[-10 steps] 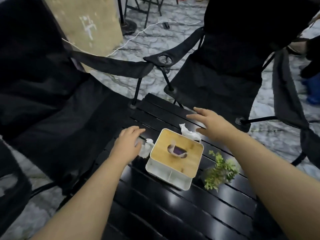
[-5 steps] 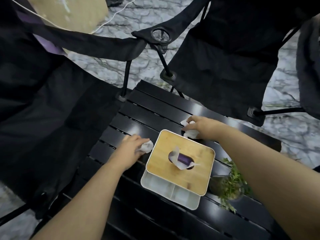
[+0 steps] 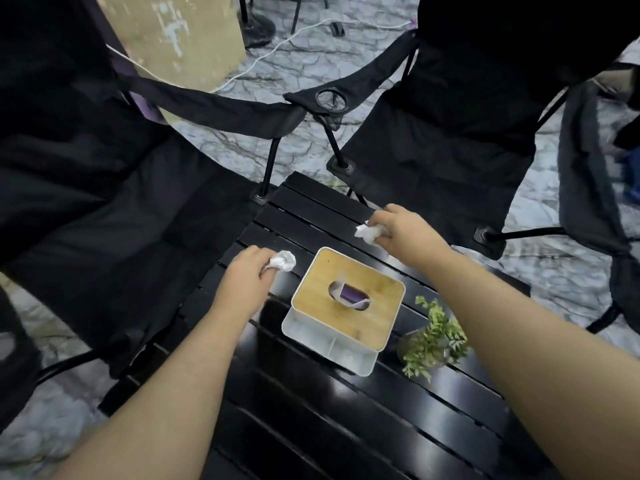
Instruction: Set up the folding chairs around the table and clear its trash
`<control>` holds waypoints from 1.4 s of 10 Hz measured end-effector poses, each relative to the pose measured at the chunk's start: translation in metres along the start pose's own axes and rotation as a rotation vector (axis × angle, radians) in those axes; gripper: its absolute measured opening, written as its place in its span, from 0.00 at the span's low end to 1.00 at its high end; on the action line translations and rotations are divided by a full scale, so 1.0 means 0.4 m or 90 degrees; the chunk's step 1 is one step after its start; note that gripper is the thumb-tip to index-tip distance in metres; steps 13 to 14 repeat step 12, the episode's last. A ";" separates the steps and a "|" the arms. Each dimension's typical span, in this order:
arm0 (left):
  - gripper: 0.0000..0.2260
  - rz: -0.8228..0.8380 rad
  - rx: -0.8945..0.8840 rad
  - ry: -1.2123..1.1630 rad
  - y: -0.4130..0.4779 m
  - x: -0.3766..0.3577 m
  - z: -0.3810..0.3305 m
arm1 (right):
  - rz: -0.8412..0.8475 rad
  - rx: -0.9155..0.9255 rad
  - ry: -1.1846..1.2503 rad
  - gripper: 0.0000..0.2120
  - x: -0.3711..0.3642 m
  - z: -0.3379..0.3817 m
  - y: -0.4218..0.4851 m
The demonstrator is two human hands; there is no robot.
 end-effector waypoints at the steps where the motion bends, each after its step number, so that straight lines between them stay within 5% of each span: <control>1: 0.03 -0.046 0.019 -0.015 -0.130 0.024 -0.026 | -0.014 0.044 0.006 0.11 0.007 0.096 -0.111; 4: 0.07 -0.144 0.176 -0.047 -0.701 0.041 0.049 | 0.076 0.228 0.012 0.07 -0.238 0.452 -0.420; 8: 0.05 -0.244 0.584 -0.259 -1.460 -0.169 0.458 | 0.407 0.309 -0.009 0.11 -0.859 0.896 -0.667; 11: 0.10 -0.175 0.608 -0.335 -1.559 -0.361 0.642 | 0.541 0.213 -0.151 0.09 -1.204 0.895 -0.721; 12: 0.11 -0.121 0.629 -0.366 -1.538 -0.407 0.672 | 0.598 0.174 -0.160 0.19 -1.270 0.856 -0.714; 14: 0.11 -0.121 0.629 -0.366 -1.538 -0.407 0.672 | 0.598 0.174 -0.160 0.19 -1.270 0.856 -0.714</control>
Point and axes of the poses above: each hand's wrist, its own y-axis towards the middle knuckle, its own x-axis out of the back of the hand, z = x × y, the point moved 7 cm from there along y, towards the middle knuckle, and after that the axes turned 14 degrees about z, right-handed, at the moved point
